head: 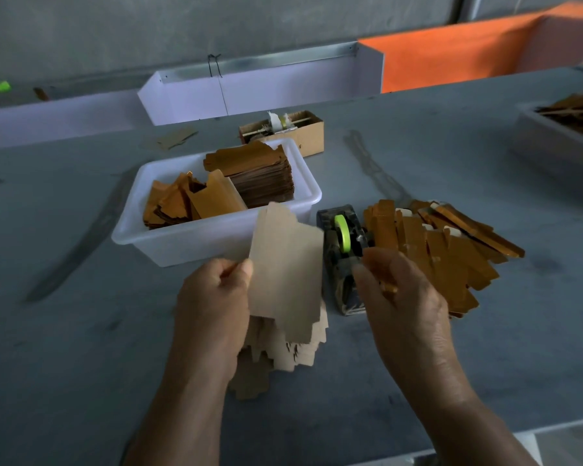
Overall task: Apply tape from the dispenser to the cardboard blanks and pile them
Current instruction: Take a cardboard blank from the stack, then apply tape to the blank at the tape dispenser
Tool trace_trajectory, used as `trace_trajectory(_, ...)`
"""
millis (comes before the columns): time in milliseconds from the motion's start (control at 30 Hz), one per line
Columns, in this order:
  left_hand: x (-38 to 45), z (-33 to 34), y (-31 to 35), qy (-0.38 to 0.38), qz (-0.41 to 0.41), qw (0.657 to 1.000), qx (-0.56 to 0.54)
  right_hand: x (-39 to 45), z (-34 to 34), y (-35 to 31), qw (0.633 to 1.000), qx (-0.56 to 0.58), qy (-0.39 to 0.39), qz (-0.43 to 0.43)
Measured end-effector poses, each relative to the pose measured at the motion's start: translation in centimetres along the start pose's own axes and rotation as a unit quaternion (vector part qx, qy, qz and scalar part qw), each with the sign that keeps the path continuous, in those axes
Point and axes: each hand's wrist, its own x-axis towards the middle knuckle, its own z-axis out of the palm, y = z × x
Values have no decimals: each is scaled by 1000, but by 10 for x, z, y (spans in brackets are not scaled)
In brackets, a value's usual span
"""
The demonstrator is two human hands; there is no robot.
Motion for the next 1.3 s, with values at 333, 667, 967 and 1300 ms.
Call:
trace_trajectory(333,-17,7,7,-144,-41,983,-106,-6,12,-3,931,270,-134,208)
trace_trajectory(667,-20,21,5,-194,-38,971,-133,-9,15,6,925,276,-167,199)
trace_trajectory(967,-17,33,-10,-158,-57,978,-128,-10,13,12,958,179,-166,151)
trace_trajectory(1300,-21,38,-6,-175,-61,974,-130,-18,12,-4,969,177,-160,69)
